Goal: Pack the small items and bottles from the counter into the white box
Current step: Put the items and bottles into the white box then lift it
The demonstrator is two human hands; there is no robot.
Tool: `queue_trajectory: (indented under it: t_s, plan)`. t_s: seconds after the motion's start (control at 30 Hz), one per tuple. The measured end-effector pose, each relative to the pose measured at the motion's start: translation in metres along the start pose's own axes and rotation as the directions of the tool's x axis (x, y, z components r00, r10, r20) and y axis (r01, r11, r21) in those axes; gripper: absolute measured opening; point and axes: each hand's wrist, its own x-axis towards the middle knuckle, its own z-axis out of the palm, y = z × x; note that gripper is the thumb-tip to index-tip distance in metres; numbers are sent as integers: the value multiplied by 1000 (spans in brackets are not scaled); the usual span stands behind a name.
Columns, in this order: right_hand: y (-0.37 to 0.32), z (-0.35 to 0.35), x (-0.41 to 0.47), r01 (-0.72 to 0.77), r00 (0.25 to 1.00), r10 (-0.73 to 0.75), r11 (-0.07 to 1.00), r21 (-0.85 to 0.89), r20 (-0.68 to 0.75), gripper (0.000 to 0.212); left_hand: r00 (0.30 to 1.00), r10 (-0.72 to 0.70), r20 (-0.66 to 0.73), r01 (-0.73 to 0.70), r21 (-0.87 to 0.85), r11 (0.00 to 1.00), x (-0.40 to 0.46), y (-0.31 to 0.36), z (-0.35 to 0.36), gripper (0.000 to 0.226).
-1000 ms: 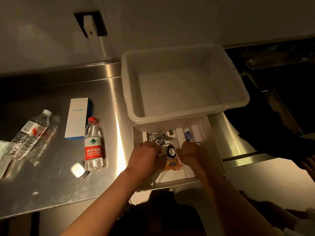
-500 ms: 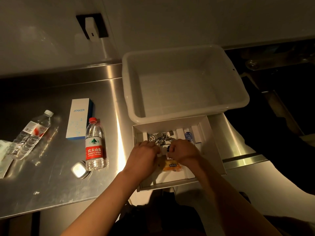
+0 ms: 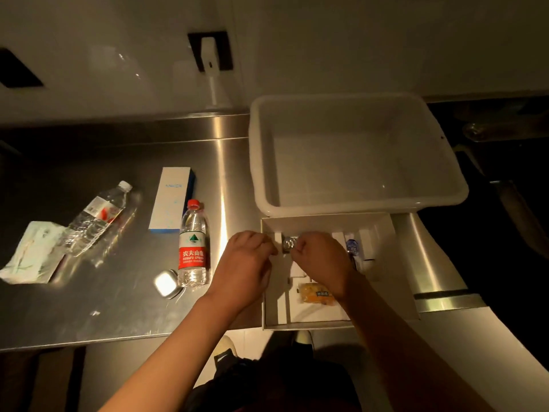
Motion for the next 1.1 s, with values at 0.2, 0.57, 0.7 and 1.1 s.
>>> queue_trajectory:
  t_s: [0.2,0.57,0.7,1.1]
  plan:
    - [-86,-1,3,251,959,-232,962,110,-162,9,970,-220,-99,217,-42,975,-30,-48,-29,35]
    - [-166,102,-8,341,925,-346,938,54,155,35,766,-595,243,592,94,800,-120,-164,-29,76]
    - [-177,131,-12,369,909,-365,929,22,199,39,784,-543,301,547,77,833,-130,-182,-14,89]
    - [-181,130,-21,266,903,-276,961,76,329,34,808,-571,148,584,-63,809,-137,-181,-14,80]
